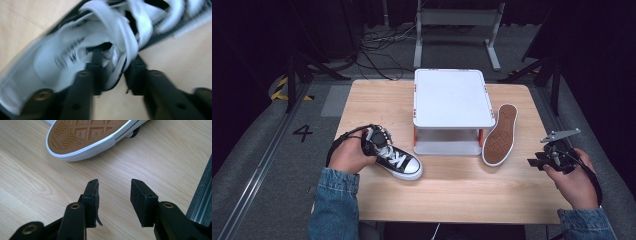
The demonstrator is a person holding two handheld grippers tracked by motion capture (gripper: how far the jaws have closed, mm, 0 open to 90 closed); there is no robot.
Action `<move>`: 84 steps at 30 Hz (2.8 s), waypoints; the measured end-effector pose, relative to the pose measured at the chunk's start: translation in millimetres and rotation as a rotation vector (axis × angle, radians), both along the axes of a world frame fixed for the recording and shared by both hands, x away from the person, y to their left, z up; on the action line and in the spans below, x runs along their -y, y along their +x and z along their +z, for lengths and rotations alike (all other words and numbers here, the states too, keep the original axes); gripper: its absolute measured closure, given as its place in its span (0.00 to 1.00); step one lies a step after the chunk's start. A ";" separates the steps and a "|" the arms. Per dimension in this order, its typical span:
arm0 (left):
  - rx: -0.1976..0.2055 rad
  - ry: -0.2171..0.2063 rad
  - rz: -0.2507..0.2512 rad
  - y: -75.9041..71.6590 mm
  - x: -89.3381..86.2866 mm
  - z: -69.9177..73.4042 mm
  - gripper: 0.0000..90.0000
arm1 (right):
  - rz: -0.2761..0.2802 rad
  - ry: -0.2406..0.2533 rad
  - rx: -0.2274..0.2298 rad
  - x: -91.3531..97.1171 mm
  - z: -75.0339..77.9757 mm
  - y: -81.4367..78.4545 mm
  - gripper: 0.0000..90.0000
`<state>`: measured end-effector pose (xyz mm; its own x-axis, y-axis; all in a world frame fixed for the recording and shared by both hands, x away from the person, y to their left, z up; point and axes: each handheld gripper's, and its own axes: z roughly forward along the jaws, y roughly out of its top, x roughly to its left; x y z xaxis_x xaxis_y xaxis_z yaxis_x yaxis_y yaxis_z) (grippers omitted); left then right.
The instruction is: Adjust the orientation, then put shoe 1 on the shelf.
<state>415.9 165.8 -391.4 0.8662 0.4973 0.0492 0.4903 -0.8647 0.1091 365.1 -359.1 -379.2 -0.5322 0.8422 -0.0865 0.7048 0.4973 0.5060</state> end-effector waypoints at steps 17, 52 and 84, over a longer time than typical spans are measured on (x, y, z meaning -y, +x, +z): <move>0.077 -0.174 0.597 -7.2 -28.5 21.7 0.94 | 0.060 -0.012 0.018 -18.7 1.1 11.9 0.66; 0.093 0.018 0.179 5.9 42.8 -0.4 0.30 | 0.036 -0.023 0.016 -9.0 -2.3 4.3 0.64; 0.170 -0.099 0.046 7.1 20.0 87.6 0.84 | 0.024 -0.014 0.041 -3.1 2.2 2.6 0.65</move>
<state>423.0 145.8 -303.9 0.8258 0.5456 0.1423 0.4961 -0.8230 0.2768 367.7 -356.0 -376.9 -0.5481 0.8277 -0.1205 0.6714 0.5213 0.5267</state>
